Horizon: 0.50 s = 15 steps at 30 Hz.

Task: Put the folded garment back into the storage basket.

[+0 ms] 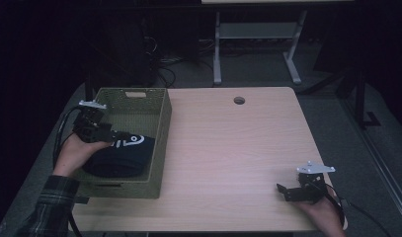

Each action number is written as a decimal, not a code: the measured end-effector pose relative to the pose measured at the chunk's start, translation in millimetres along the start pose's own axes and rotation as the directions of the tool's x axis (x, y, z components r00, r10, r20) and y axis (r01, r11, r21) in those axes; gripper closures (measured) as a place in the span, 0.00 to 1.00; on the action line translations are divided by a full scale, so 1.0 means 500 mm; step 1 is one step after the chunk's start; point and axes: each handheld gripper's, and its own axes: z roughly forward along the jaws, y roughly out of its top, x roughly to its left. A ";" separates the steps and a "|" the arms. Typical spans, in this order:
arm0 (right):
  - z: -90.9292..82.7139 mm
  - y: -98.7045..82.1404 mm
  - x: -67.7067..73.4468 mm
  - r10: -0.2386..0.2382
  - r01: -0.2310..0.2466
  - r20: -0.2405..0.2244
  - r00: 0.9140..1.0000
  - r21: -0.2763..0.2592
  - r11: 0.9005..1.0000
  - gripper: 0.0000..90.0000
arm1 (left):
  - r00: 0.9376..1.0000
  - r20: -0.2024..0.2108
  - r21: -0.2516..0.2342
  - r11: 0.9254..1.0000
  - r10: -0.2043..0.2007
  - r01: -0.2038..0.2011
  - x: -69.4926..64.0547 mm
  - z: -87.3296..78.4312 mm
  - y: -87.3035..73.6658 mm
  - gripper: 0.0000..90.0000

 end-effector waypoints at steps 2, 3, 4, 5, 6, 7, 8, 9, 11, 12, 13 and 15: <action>0.000 0.000 0.000 0.000 0.000 0.000 1.000 0.000 1.000 0.00 | 1.000 0.007 -0.010 1.000 0.010 -0.010 -0.011 0.007 0.007 0.15; 0.000 0.000 0.000 0.000 0.000 0.000 1.000 -0.001 1.000 0.00 | 1.000 0.010 -0.014 1.000 0.018 -0.018 -0.018 0.012 0.010 0.15; 0.000 0.000 0.000 0.000 0.000 0.000 1.000 0.000 1.000 0.00 | 1.000 0.014 -0.014 1.000 0.022 -0.022 -0.022 0.014 0.013 0.15; 0.000 0.000 0.000 0.000 0.000 0.000 1.000 0.000 1.000 0.00 | 0.999 0.017 -0.017 1.000 0.027 -0.027 -0.028 0.018 0.015 0.15; 0.000 0.000 0.000 0.000 0.000 0.000 1.000 0.000 1.000 0.00 | 0.999 0.021 -0.020 0.999 0.031 -0.030 -0.034 0.020 0.018 0.15; 0.000 0.000 0.000 0.000 0.000 0.000 1.000 0.000 1.000 0.00 | 0.999 0.027 -0.026 0.999 0.031 -0.031 -0.039 0.023 0.019 0.15; 0.000 0.000 0.000 0.000 0.000 0.000 1.000 0.000 1.000 0.00 | 0.999 0.031 -0.025 0.999 0.037 -0.037 -0.044 0.025 0.022 0.15; 0.000 0.000 0.000 0.000 0.000 0.000 1.000 0.000 1.000 0.00 | 0.999 0.033 -0.029 0.999 0.038 -0.037 -0.049 0.027 0.024 0.15; 0.000 0.000 0.000 0.000 0.000 0.000 1.000 0.000 1.000 0.00 | 0.998 0.039 -0.035 0.998 0.048 -0.046 -0.058 0.031 0.028 0.15; 0.000 0.000 0.000 0.000 0.000 0.000 1.000 0.000 1.000 0.00 | 0.998 0.041 -0.040 0.998 0.055 -0.053 -0.063 0.033 0.030 0.15; 0.000 0.000 0.000 0.000 0.000 0.000 1.000 0.000 1.000 0.00 | 0.997 0.043 -0.045 0.997 0.058 -0.056 -0.069 0.034 0.032 0.15; 0.000 0.000 0.000 0.002 -0.002 -0.001 1.000 -0.001 1.000 0.00 | 0.997 0.054 -0.057 0.997 0.063 -0.060 -0.083 0.037 0.035 0.15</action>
